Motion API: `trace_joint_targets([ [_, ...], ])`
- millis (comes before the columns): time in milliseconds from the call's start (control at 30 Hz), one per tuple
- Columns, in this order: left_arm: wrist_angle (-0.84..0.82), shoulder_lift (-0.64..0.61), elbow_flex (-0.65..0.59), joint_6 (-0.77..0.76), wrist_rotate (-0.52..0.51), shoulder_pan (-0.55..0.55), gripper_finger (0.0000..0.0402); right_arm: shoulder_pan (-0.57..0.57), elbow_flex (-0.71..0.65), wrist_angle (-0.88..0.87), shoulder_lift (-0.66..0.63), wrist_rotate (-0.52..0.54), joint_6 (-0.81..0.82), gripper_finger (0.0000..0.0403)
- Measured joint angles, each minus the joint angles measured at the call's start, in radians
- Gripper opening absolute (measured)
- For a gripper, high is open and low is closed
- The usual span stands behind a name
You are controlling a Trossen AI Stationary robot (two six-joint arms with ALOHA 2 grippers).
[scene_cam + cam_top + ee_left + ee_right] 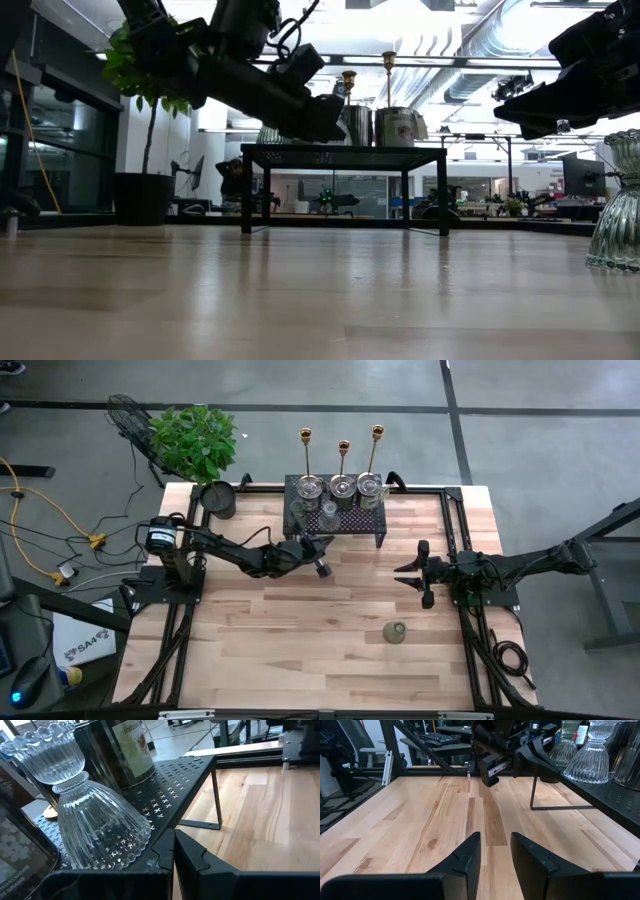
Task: Pick & Place candle stick holders
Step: Put the transparent glass candle holder on the shelf
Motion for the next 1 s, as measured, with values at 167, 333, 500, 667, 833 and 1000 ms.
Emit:
trace_joint_targets([
  [167, -0.002, 0.000, 0.000, -0.001, -0.045, 0.000, 0.0000, 0.000, 0.000, 0.000, 0.000, 0.000, 0.000, 0.0099],
  [333, -0.005, 0.000, 0.000, -0.001, -0.071, 0.000, 0.0000, 0.000, 0.000, 0.000, 0.000, 0.000, 0.000, 0.0099],
  [500, -0.004, 0.000, 0.000, -0.001, -0.098, 0.000, 0.0000, 0.000, 0.000, 0.000, 0.000, 0.000, 0.000, 0.0099],
  [667, -0.004, 0.000, 0.000, -0.001, -0.120, 0.001, 0.0000, 0.000, 0.000, 0.000, 0.000, 0.000, 0.000, 0.0099],
  [833, -0.004, 0.000, 0.000, -0.001, -0.130, 0.001, 0.0000, 0.000, 0.000, 0.000, 0.000, 0.000, 0.000, 0.0099],
  [1000, -0.004, 0.000, 0.000, -0.001, -0.147, 0.001, 0.0000, 0.000, 0.000, 0.000, 0.000, 0.000, 0.000, 0.0099],
])
